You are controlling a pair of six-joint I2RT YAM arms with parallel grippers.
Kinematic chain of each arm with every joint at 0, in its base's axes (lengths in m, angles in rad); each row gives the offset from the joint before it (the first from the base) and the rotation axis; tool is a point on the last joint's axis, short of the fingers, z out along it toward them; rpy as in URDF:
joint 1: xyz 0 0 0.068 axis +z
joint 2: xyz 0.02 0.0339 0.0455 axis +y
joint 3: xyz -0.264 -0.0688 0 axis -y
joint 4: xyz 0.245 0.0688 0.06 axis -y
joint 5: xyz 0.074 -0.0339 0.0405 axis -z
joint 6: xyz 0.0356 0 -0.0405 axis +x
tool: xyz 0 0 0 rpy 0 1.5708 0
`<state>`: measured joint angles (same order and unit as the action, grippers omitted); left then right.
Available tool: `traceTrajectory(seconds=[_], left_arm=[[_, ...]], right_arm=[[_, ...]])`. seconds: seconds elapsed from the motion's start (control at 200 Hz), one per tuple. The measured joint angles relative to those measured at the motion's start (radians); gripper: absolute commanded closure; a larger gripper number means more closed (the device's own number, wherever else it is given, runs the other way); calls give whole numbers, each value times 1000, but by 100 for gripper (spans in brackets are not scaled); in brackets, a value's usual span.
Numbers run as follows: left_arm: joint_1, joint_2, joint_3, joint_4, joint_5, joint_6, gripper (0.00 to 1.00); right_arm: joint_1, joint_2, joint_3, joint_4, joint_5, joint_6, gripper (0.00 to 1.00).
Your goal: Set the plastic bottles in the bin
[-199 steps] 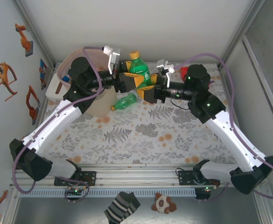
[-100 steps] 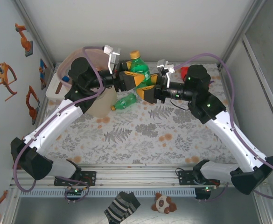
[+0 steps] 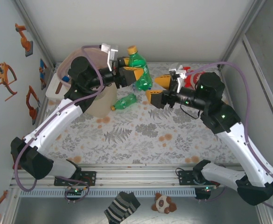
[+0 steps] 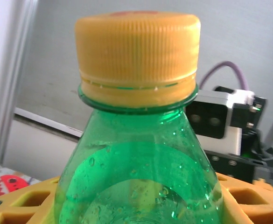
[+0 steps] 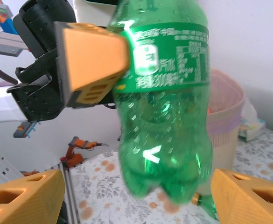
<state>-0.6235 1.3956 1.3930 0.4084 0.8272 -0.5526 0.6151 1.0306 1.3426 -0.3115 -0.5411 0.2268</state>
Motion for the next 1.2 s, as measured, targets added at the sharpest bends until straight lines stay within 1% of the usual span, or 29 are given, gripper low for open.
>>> traceTrajectory(seconds=[0.225, 0.396, 0.501, 0.621, 0.791, 0.846, 0.956, 1.062, 1.137, 1.202], left_arm=[[78, 18, 0, -30, -118, -1, 65], [161, 18, 0, -75, -267, -7, 69], [224, 18, 0, -109, -354, -46, 71], [310, 18, 0, -143, -434, -129, 76], [404, 20, 0, -217, -534, -219, 75], [423, 29, 0, -235, -555, -247, 72], [453, 69, 3, -269, -587, -307, 73], [460, 125, 31, -346, -640, -359, 74], [460, 163, 66, -417, -674, -397, 70], [460, 190, 90, -460, -698, -428, 70]], right_arm=[[0, -35, -1, -47, 76, -19, 19], [0, -35, -1, -66, 98, -22, 19], [0, -35, -1, -78, 110, -26, 20], [0, -36, -1, -88, 117, -31, 20], [0, -39, -1, -100, 119, -34, 20], [0, -40, -1, -102, 121, -34, 20], [0, -45, -1, -103, 126, -34, 20], [0, -50, -1, -103, 132, -34, 20], [0, -53, -1, -103, 137, -34, 20], [0, -55, -1, -103, 140, -34, 20]])
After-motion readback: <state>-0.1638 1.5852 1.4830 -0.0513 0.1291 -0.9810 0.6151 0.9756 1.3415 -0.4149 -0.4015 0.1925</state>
